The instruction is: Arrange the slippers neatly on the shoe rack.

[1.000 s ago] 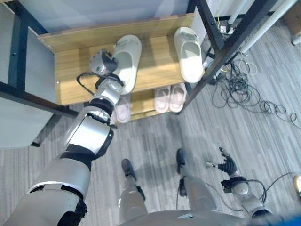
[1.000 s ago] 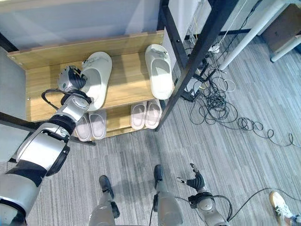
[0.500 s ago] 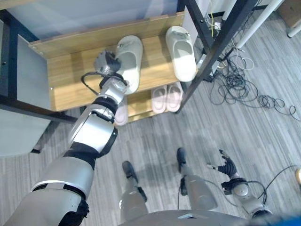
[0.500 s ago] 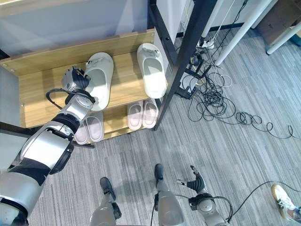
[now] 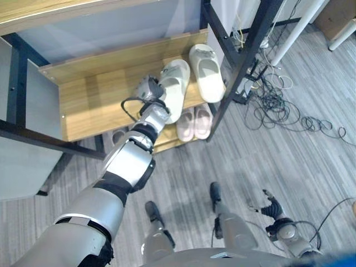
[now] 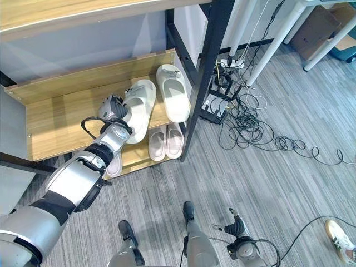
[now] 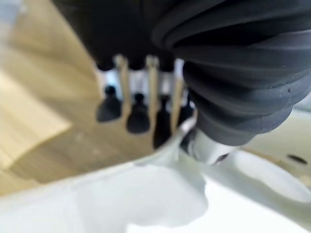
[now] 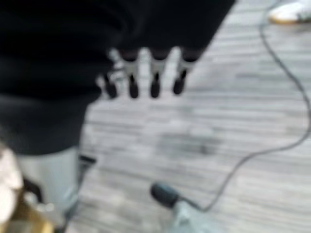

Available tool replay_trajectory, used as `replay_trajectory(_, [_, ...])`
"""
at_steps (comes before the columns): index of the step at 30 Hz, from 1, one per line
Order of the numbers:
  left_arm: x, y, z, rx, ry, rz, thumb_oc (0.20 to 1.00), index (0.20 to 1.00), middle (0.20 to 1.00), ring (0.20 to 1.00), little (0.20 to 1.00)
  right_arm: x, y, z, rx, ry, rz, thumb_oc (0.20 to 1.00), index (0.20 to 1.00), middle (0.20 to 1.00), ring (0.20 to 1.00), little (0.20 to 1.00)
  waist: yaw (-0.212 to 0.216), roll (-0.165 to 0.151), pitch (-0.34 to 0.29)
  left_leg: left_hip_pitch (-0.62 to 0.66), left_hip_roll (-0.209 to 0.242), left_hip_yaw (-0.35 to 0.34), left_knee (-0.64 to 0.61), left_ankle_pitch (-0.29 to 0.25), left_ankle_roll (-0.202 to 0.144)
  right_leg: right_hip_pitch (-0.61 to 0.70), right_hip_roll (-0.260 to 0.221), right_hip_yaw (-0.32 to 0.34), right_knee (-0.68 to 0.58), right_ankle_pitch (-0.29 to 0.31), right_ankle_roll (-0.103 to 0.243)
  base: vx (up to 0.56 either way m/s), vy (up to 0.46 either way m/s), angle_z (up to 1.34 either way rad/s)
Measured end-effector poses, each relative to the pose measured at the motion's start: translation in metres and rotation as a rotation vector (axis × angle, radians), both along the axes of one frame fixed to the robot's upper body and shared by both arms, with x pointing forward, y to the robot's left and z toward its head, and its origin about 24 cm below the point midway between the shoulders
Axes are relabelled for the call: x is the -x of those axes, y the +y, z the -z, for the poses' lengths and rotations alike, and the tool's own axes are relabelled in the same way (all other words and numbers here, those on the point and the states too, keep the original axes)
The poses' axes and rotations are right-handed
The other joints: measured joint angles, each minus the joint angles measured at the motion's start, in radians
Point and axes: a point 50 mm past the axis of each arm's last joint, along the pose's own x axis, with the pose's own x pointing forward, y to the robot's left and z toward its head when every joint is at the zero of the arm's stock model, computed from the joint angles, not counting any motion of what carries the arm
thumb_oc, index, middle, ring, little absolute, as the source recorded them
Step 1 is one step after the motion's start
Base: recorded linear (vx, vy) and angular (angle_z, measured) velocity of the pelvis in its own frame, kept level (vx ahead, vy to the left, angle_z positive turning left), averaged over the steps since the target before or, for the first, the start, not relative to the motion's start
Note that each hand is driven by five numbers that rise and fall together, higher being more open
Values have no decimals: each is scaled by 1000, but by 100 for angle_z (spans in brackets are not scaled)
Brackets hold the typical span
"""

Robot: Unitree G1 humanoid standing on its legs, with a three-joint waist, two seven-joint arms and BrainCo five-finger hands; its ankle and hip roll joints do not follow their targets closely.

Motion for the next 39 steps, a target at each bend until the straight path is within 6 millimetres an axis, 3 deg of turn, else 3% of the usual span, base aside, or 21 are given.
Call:
replay_trajectory(5, [1,21,-3,-21,-2,-49,200,200,200,200,200,23,-12,11,61,122,9,1000,1000,1000,1000,1000,-6,7,-6,-3,4,16,0,-1,1,-13,0,11,0,6,-8,5,-14,-7])
replay_trajectory(12, [2,31,-1,-29,17,-79,200,200,200,200,200,14,-10,9,58,99,9,1000,1000,1000,1000,1000,-15,5,-20,-6,5,16,0,-1,1,-16,1,11,0,7,-9,0,0,0])
replay_trajectory(20, [3,23,4,11,24,-72,200,200,200,200,200,7,-6,7,51,83,3,1000,1000,1000,1000,1000,-16,-6,-32,-9,5,18,0,-2,1,-20,1,13,0,4,-4,0,0,0])
replay_trajectory(21, [2,23,3,29,21,-75,241,241,241,241,241,7,-6,7,47,83,9,1000,1000,1000,1000,1000,-16,-9,-34,-11,5,19,0,-2,1,-23,0,15,0,4,-4,0,0,0])
replay_trajectory(23, [2,23,1,53,17,-82,470,470,470,470,470,7,-6,7,44,83,9,1000,1000,1000,1000,1000,-17,-12,-45,-21,5,20,0,-2,1,-33,0,16,0,4,-5,0,0,0])
replay_trajectory(24, [2,23,1,87,12,-87,928,928,928,928,928,7,-6,7,39,81,19,1000,1000,1000,1000,1000,-17,-14,-46,-25,4,20,0,-1,1,-37,0,16,0,7,-8,0,0,0])
replay_trajectory(25, [2,23,1,105,13,-88,1000,1000,1000,1000,1000,7,-7,7,35,81,25,1000,1000,1000,1000,1000,-17,-14,-46,-25,4,20,0,-1,1,-38,0,17,1,7,-8,25,40,0])
replay_trajectory(30, [-2,18,-4,410,-29,-85,1000,1000,1000,1000,1000,4,8,11,-13,80,51,1000,1000,1000,1000,1000,-19,-13,-46,-25,-2,22,0,-2,2,-37,-1,17,1,9,-9,19,22,-1])
replay_trajectory(33, [-4,14,-14,457,-73,-61,1000,1000,1000,1000,1000,3,15,12,-32,78,53,1000,1000,1000,1000,1000,-19,-11,-48,-23,-3,21,0,-2,2,-35,-1,17,1,10,-9,0,0,0])
replay_trajectory(39, [-6,-5,-13,626,-81,7,1000,1000,1000,1000,1000,0,16,12,-42,76,70,1000,1000,1000,1000,1000,-18,-3,-53,-19,-3,21,0,-2,2,-32,-1,17,1,10,-9,0,0,0])
